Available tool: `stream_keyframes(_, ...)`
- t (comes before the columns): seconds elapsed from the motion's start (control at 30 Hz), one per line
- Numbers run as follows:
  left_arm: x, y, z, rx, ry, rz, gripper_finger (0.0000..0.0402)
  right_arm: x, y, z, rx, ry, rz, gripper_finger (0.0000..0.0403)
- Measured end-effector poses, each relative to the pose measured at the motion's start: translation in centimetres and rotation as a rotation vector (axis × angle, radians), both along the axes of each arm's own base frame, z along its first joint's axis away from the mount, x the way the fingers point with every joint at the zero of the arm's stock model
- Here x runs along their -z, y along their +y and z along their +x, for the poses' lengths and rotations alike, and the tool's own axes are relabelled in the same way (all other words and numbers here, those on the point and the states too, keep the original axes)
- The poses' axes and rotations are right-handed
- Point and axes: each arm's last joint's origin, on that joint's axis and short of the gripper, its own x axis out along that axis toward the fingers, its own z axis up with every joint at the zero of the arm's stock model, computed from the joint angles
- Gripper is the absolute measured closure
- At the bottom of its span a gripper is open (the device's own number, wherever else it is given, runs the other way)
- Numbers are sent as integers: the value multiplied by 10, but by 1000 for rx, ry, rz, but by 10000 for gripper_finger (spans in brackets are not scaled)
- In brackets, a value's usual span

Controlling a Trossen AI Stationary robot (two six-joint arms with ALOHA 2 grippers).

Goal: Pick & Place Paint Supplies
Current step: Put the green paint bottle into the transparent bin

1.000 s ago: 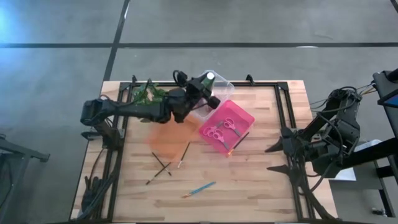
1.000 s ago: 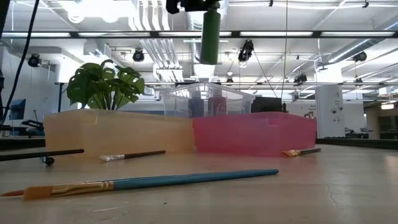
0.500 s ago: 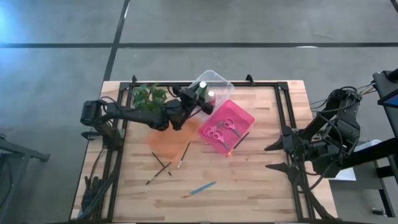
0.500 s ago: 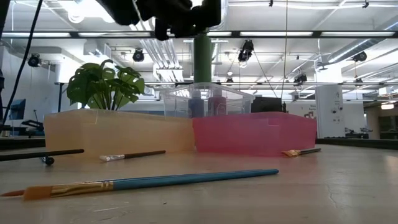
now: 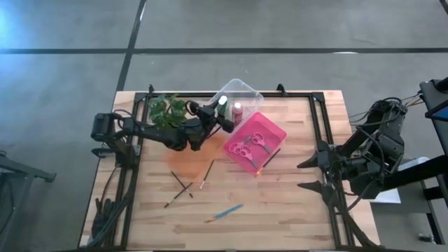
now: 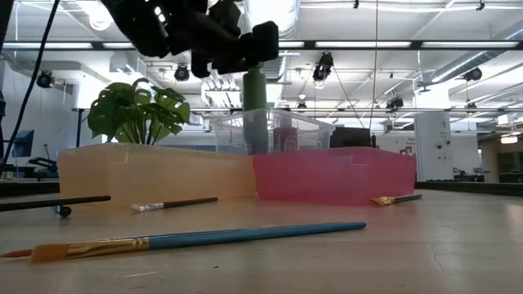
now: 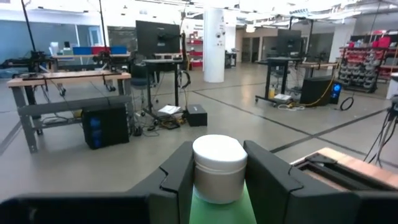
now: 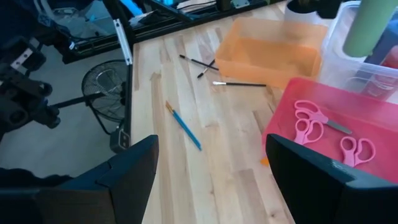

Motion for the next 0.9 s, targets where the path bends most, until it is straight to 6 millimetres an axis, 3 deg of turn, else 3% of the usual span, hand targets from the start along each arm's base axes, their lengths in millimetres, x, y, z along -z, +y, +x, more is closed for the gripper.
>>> stream_keyframes(0.2,17,2,-9,-30,-9,-36,285,0,-1,1,16,-2,10,109)
stream_keyframes(0.57,26,10,-17,-10,-46,-45,285,0,-1,1,44,-9,33,109)
stream_keyframes(0.9,36,19,6,20,-32,-8,285,0,-1,1,63,-10,56,109)
